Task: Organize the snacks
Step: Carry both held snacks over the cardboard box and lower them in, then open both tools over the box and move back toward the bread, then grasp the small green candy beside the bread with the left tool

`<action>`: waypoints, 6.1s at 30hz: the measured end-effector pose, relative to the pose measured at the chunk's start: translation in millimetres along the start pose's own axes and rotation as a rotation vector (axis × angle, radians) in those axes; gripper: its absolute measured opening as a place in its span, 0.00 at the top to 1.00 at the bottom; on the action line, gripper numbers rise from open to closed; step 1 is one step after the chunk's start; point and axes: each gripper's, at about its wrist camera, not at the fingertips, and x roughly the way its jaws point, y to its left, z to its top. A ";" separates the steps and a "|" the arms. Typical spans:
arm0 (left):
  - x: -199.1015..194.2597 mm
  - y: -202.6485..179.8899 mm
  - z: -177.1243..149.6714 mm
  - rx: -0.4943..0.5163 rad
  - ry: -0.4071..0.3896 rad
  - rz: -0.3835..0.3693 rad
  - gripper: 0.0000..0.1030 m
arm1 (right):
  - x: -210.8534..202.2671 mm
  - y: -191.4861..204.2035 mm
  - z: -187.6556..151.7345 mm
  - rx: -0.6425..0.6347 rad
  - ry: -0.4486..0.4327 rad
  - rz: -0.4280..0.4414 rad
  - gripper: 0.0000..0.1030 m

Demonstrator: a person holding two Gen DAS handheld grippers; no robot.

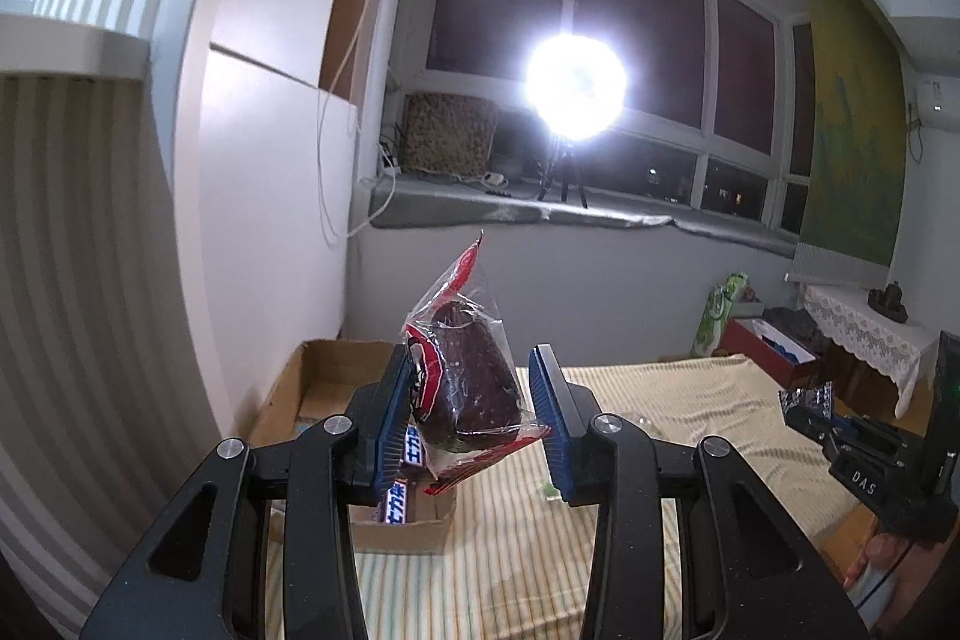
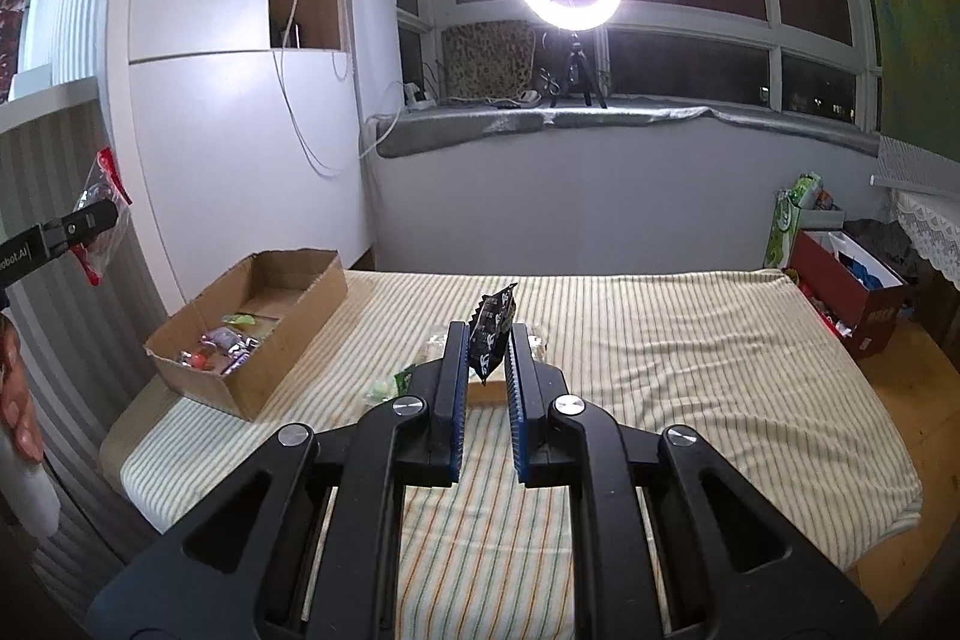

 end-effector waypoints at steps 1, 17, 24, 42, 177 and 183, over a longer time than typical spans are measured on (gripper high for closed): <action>5.7 1.3 -2.5 0.000 0.010 -0.002 0.64 | 3.7 0.1 -0.8 0.000 0.007 -0.003 0.88; 45.5 52.7 -32.7 -0.035 0.117 0.061 0.64 | 100.1 77.6 -4.3 -0.113 0.152 0.106 0.88; 39.1 98.1 -34.9 -0.077 0.120 0.164 0.64 | 134.6 151.7 6.8 -0.191 0.156 0.252 0.88; 62.9 120.8 -36.2 -0.084 0.144 0.195 0.64 | 178.4 225.7 -0.5 -0.266 0.191 0.407 0.88; 176.4 -55.6 -106.9 -0.047 0.510 -0.280 0.97 | 141.1 18.1 -22.9 0.182 0.347 0.075 0.94; 153.9 -62.1 -109.3 -0.021 0.463 -0.359 0.97 | 127.4 26.0 -13.7 0.181 0.326 0.017 0.94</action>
